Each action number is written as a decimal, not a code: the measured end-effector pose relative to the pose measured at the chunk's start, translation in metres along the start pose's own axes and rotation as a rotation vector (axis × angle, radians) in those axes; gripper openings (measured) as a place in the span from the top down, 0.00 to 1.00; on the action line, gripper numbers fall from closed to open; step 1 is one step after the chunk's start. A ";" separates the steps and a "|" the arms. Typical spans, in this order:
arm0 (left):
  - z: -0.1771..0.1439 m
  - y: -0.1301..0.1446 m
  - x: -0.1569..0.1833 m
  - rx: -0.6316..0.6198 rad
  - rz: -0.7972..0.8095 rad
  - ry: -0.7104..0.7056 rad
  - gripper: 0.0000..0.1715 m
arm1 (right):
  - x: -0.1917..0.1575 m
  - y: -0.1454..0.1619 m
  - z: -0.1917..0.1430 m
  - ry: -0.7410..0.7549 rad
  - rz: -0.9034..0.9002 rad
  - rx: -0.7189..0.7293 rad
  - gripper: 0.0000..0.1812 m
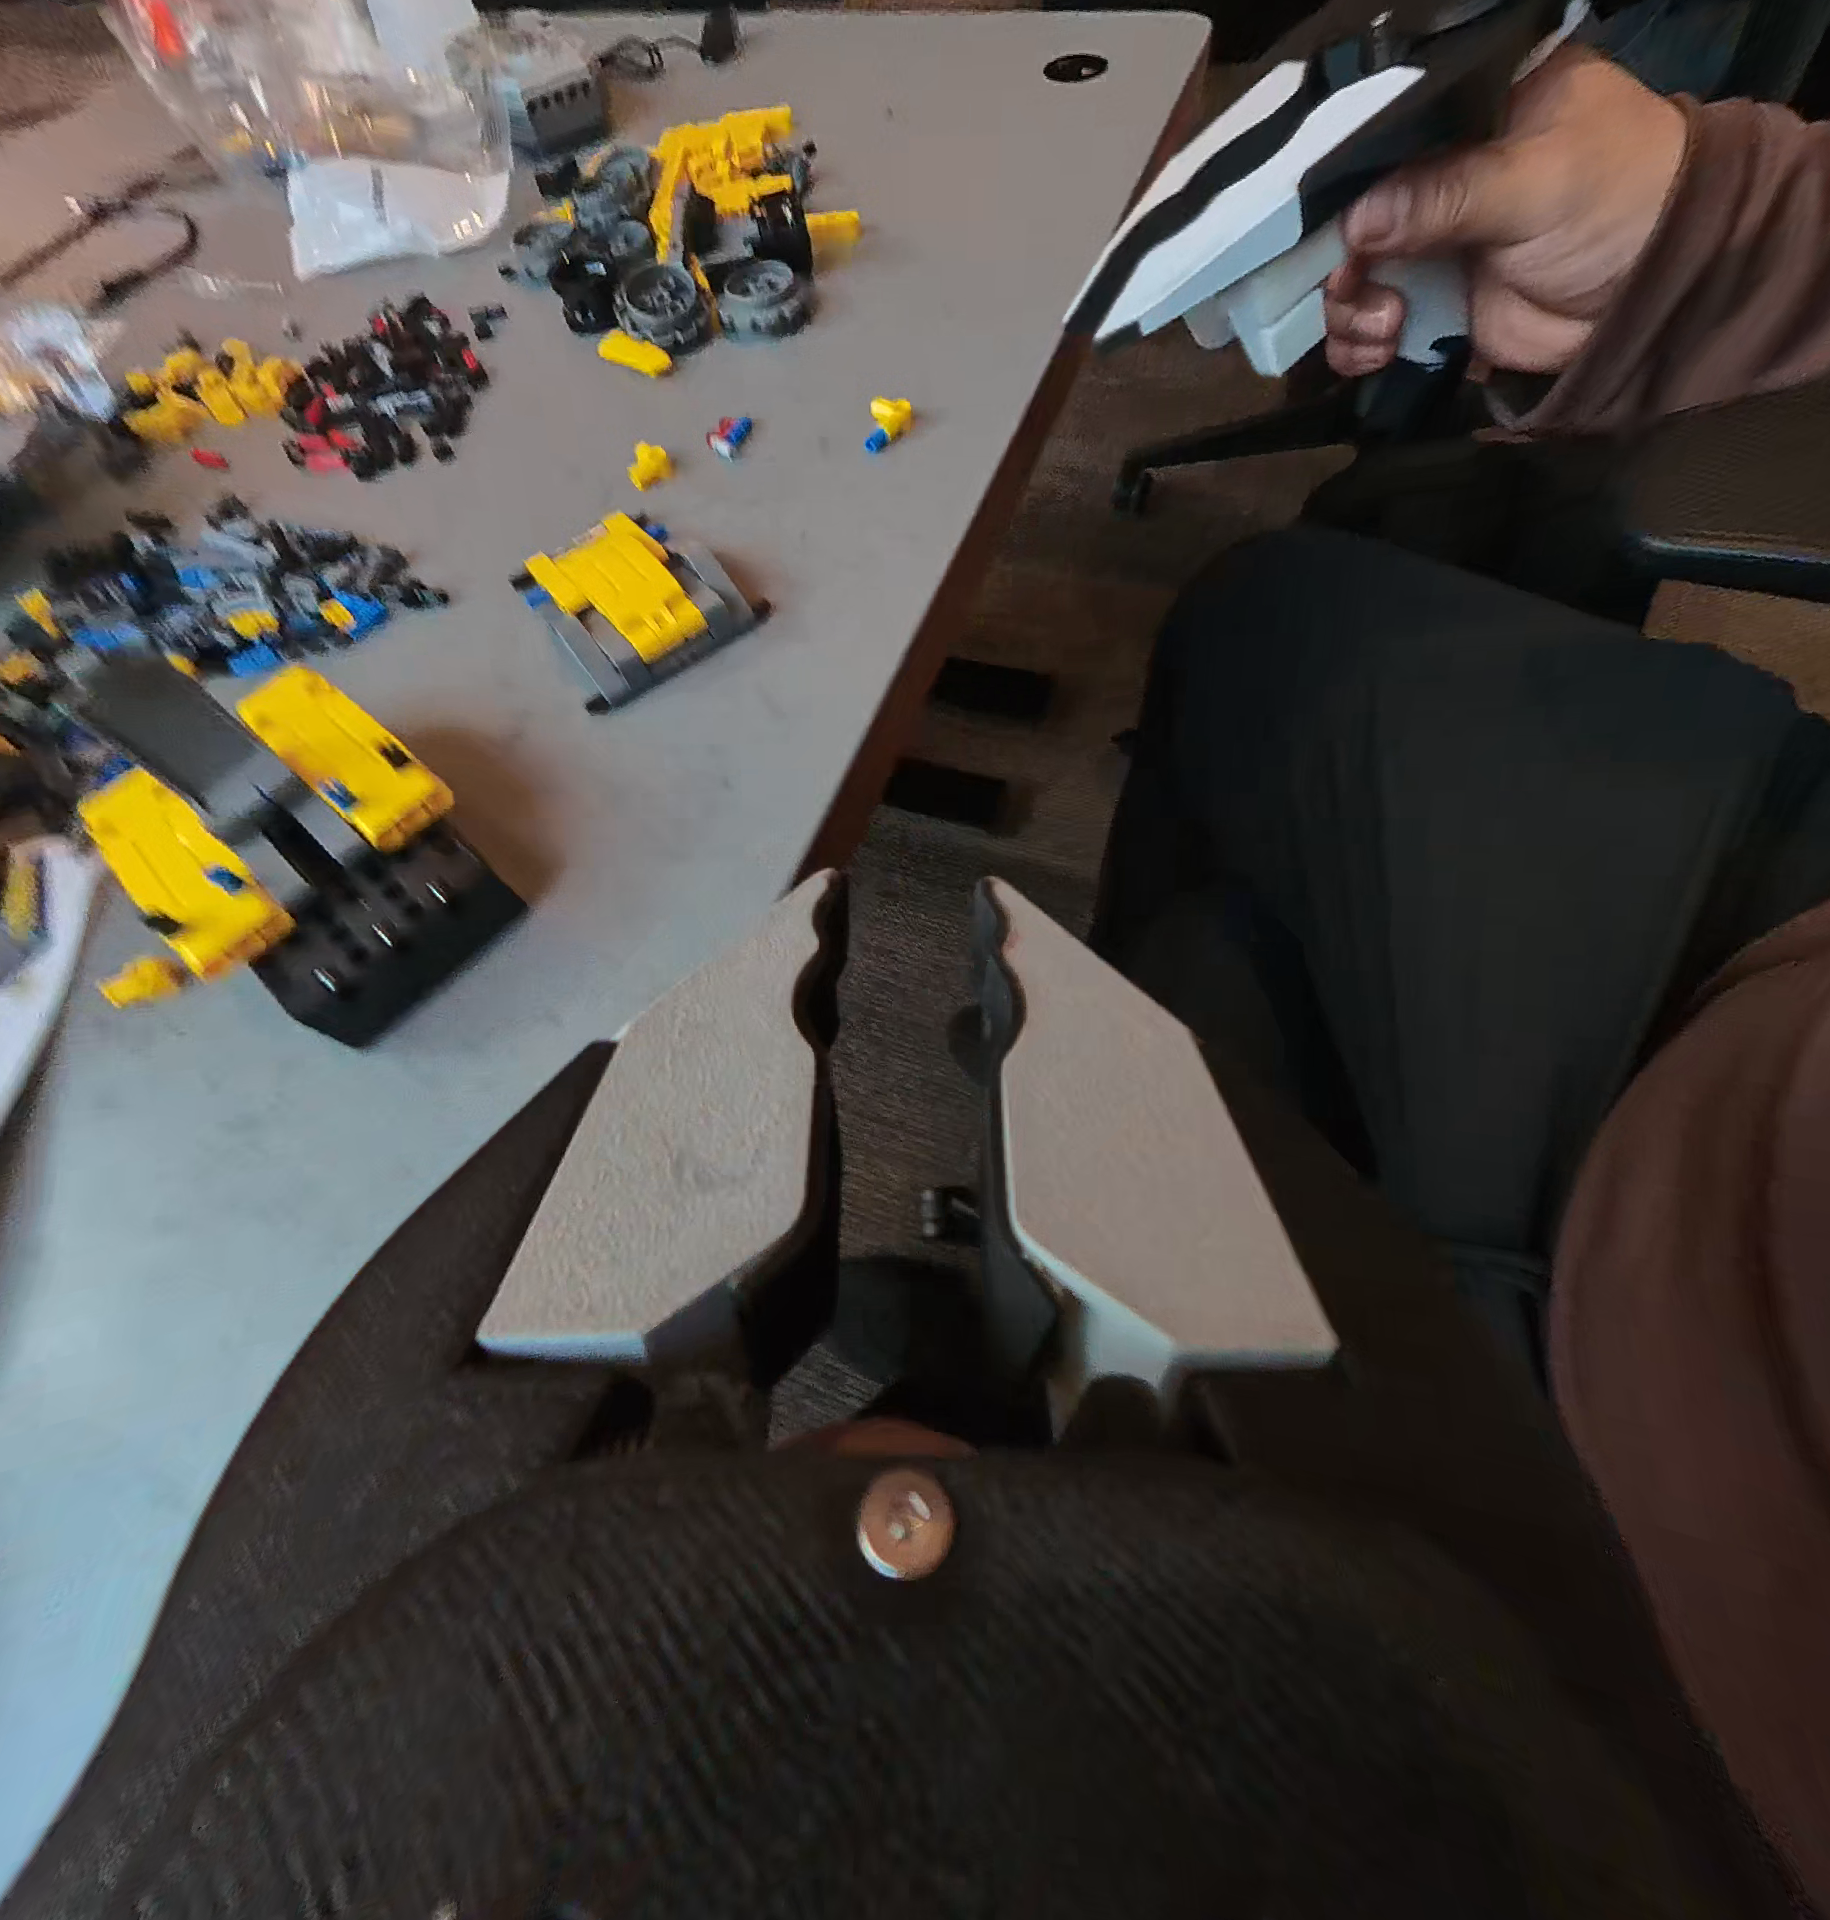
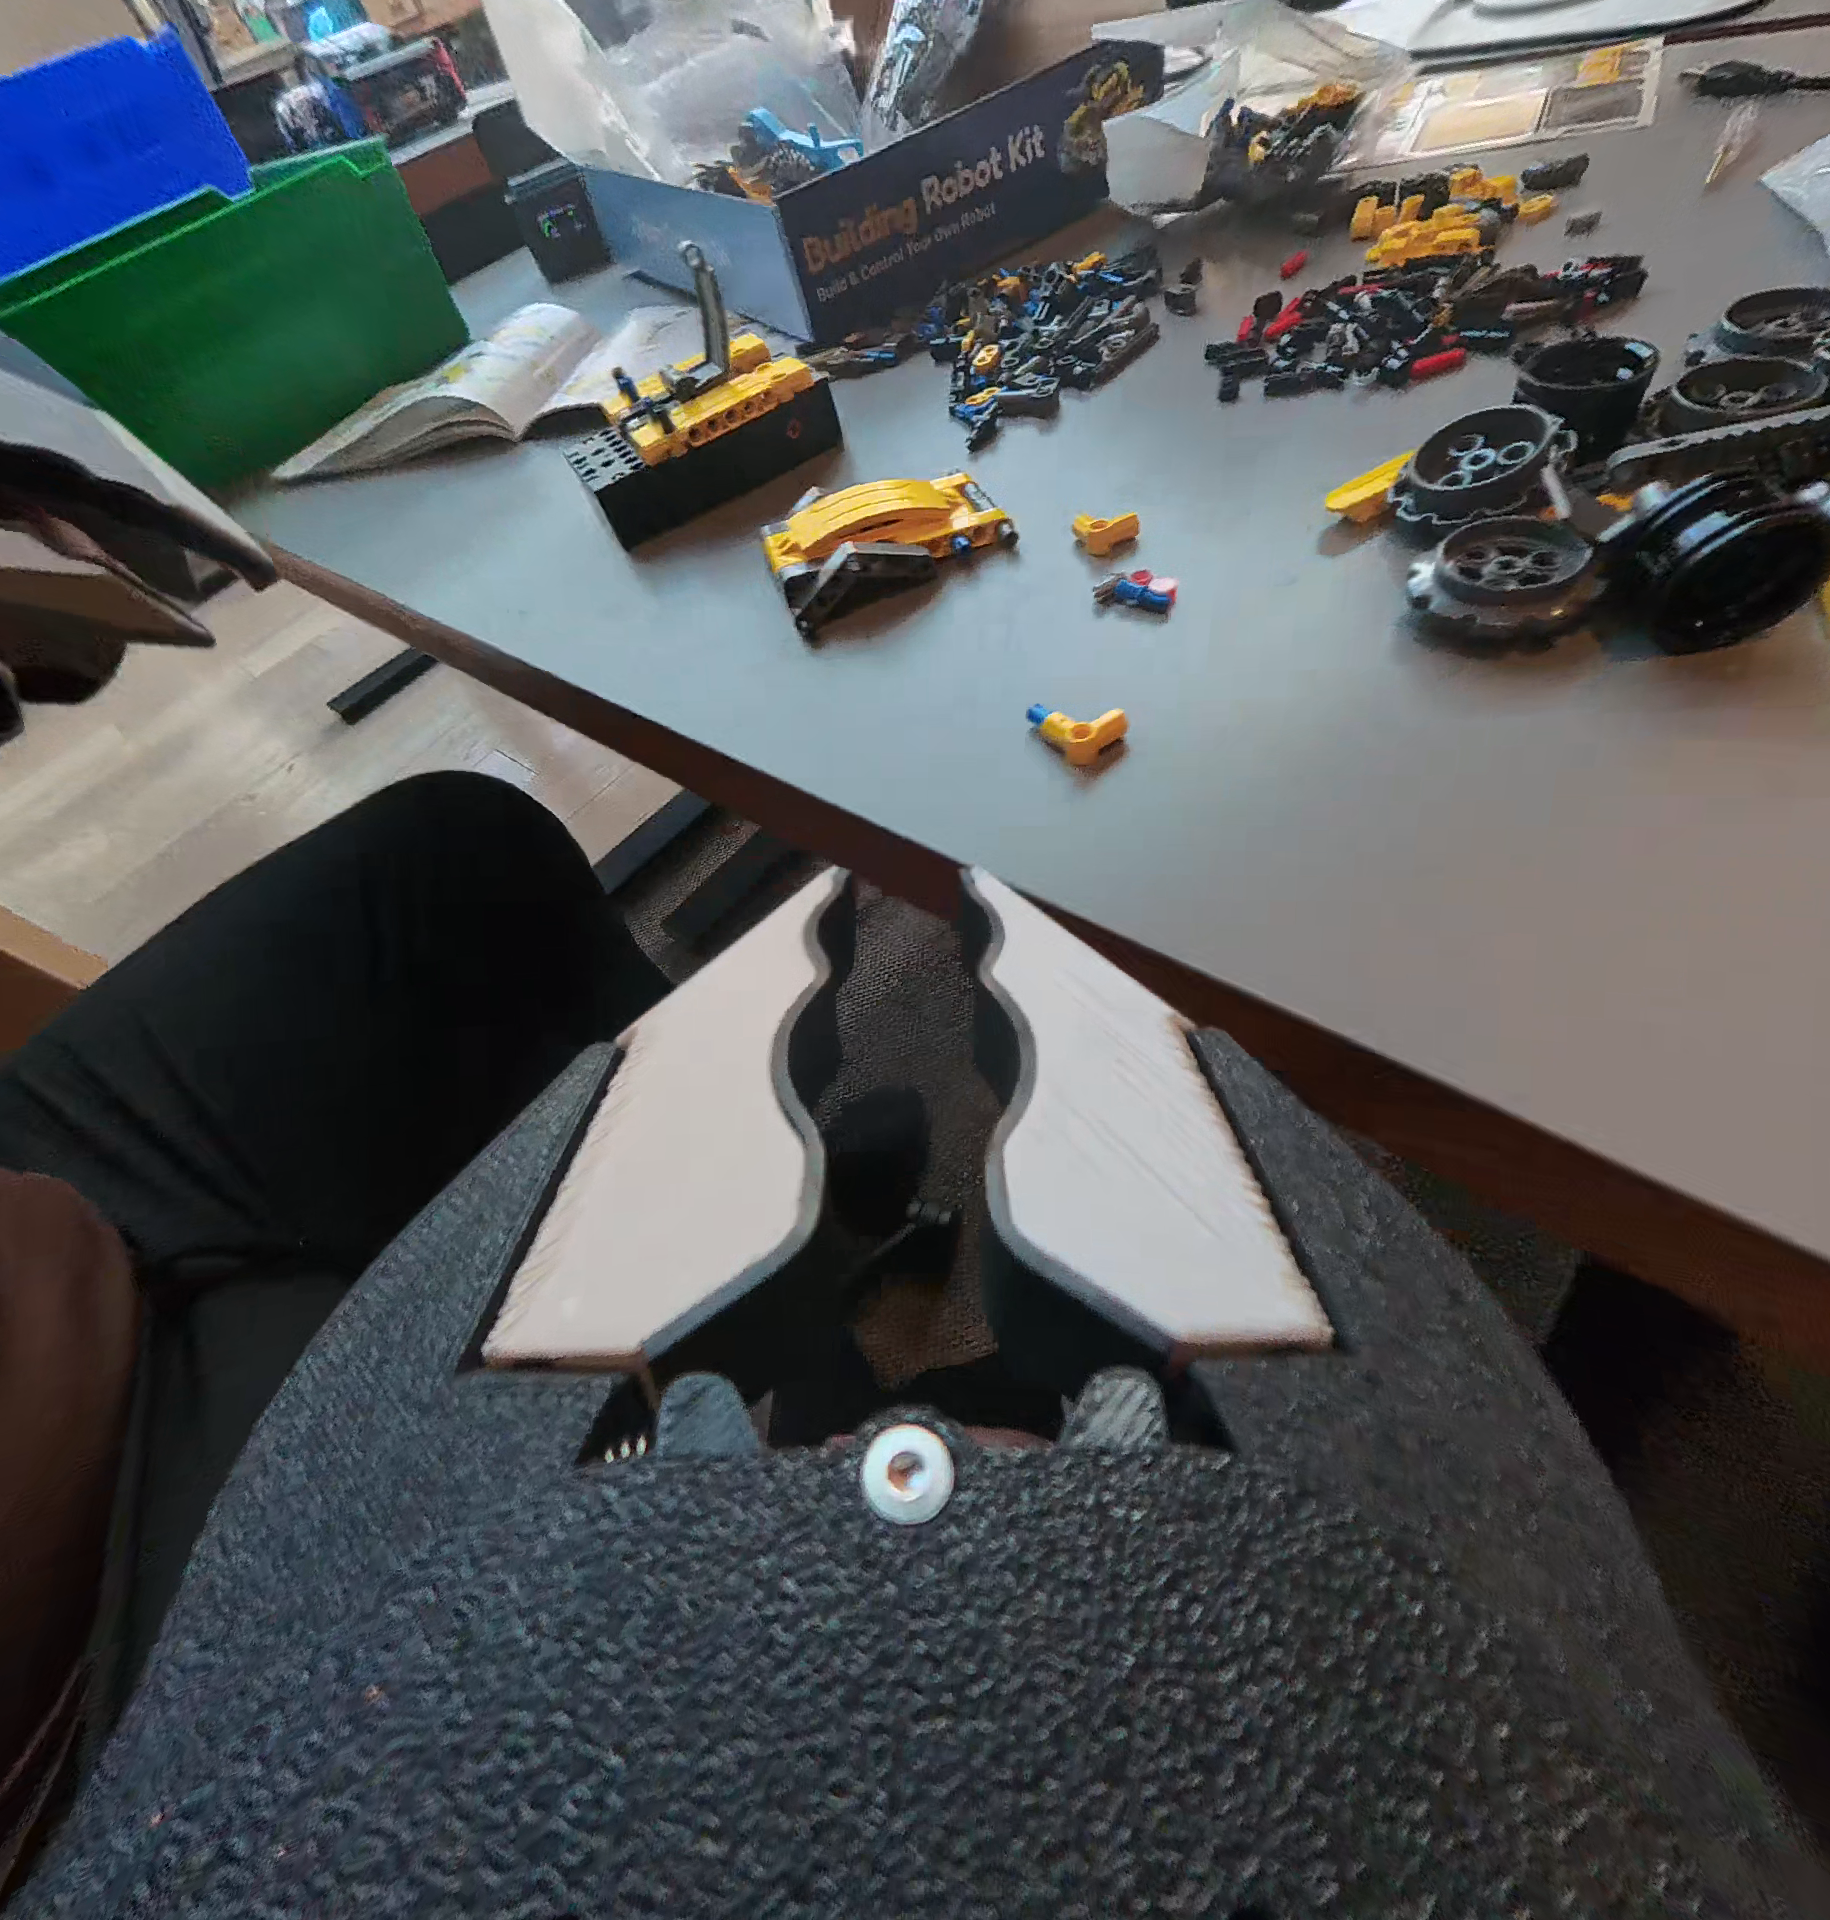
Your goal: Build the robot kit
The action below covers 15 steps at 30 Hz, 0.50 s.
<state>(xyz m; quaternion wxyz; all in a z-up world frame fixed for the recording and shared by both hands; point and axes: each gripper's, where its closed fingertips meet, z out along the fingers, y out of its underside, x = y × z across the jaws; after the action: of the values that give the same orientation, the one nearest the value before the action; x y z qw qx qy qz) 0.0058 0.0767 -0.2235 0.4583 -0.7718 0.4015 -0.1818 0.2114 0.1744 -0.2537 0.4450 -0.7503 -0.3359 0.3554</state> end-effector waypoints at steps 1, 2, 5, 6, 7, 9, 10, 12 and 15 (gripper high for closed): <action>-0.004 0.009 0.011 -0.008 -0.036 0.002 0.87 | -0.011 0.004 -0.004 0.000 0.005 -0.002 0.89; -0.008 0.017 0.023 -0.008 -0.065 0.002 0.86 | -0.024 0.008 -0.011 -0.004 0.003 -0.012 0.89; -0.018 0.037 0.065 0.016 -0.117 0.007 0.86 | -0.056 0.017 -0.039 0.027 -0.051 -0.040 0.87; -0.019 0.046 0.080 0.014 -0.123 0.008 0.86 | -0.068 0.018 -0.050 0.033 -0.067 -0.037 0.87; -0.020 0.055 0.094 0.005 -0.125 -0.005 0.85 | -0.080 0.021 -0.061 0.032 -0.075 -0.034 0.86; -0.020 0.076 0.122 -0.011 -0.143 -0.024 0.85 | -0.105 0.029 -0.081 0.019 -0.083 -0.028 0.86; -0.020 0.087 0.137 -0.031 -0.175 -0.032 0.85 | -0.117 0.036 -0.090 0.015 -0.083 -0.030 0.85; -0.022 0.104 0.170 -0.067 -0.234 -0.024 0.85 | -0.141 0.049 -0.107 -0.004 -0.067 -0.035 0.83; -0.025 0.119 0.219 -0.098 -0.265 -0.011 0.82 | -0.180 0.075 -0.127 -0.056 -0.044 -0.036 0.82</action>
<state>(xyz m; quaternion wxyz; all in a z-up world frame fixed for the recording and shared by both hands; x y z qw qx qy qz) 0.0697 -0.1401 -0.3315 0.3940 -0.8405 0.3022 -0.2167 0.2370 -0.0564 -0.2344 0.4296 -0.7403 -0.3710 0.3604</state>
